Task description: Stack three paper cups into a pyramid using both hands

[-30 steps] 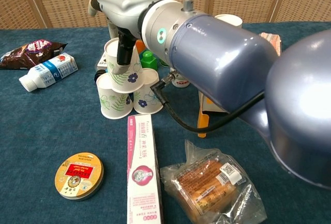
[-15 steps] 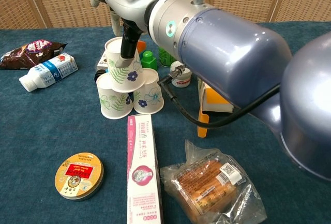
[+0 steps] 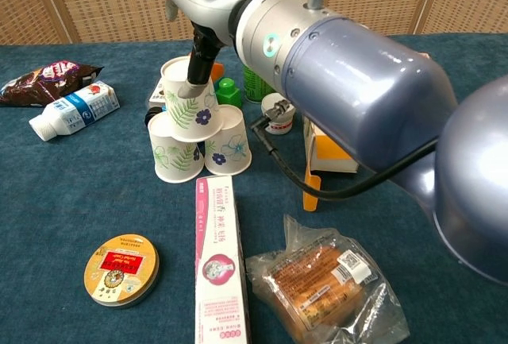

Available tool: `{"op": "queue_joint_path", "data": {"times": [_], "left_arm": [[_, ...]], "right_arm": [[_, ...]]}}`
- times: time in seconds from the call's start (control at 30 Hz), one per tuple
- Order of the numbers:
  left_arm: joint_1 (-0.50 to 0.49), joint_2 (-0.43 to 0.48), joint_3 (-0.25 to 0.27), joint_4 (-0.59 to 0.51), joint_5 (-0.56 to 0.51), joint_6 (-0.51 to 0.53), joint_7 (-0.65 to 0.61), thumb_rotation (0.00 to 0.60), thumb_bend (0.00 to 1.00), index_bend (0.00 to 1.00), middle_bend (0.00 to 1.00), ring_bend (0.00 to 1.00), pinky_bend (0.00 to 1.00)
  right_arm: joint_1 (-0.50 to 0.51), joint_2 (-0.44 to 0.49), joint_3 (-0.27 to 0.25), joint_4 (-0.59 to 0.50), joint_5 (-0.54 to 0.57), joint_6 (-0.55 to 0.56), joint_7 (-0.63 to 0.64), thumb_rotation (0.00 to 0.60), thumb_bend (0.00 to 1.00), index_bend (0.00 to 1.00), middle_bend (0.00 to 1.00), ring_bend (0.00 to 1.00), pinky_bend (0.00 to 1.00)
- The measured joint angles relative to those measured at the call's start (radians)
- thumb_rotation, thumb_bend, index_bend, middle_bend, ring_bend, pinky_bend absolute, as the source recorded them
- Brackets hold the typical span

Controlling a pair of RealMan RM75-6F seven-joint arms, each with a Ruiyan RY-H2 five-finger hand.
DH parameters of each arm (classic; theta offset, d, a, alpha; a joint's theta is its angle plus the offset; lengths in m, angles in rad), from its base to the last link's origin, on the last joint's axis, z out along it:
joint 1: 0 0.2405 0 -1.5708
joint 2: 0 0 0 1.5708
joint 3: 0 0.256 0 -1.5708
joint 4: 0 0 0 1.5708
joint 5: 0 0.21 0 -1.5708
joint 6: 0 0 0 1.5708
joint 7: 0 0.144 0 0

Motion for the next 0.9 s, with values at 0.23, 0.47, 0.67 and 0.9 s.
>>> {"op": "queue_joint_path", "data": {"times": [0.23,0.47,0.67,0.9], "left_arm": [[0.0,0.001,0.0,0.001,0.001,0.001,-0.004,0.6,0.31,0.08,0.0,0.0,0.0],[0.0,0.002,0.0,0.003,0.001,0.002,-0.01,0.6,0.31,0.08,0.0,0.0,0.0],[0.0,0.003,0.0,0.006,-0.001,0.001,-0.013,0.6,0.31,0.08,0.0,0.0,0.0],[-0.002,0.001,0.001,0.005,0.0,-0.003,-0.006,0.6,0.31,0.07,0.0,0.0,0.0]], "right_arm": [[-0.005,-0.017,0.004,0.016,-0.018,0.012,0.014,0.6,0.08,0.01,0.09,0.08,0.41],[-0.014,-0.027,0.013,0.026,-0.026,0.02,0.028,0.6,0.05,0.0,0.0,0.0,0.26],[-0.031,-0.012,0.01,0.008,-0.041,0.022,0.04,0.6,0.04,0.0,0.0,0.0,0.17],[-0.069,0.05,-0.017,-0.049,-0.09,0.026,0.064,0.6,0.03,0.0,0.0,0.0,0.16]]}}
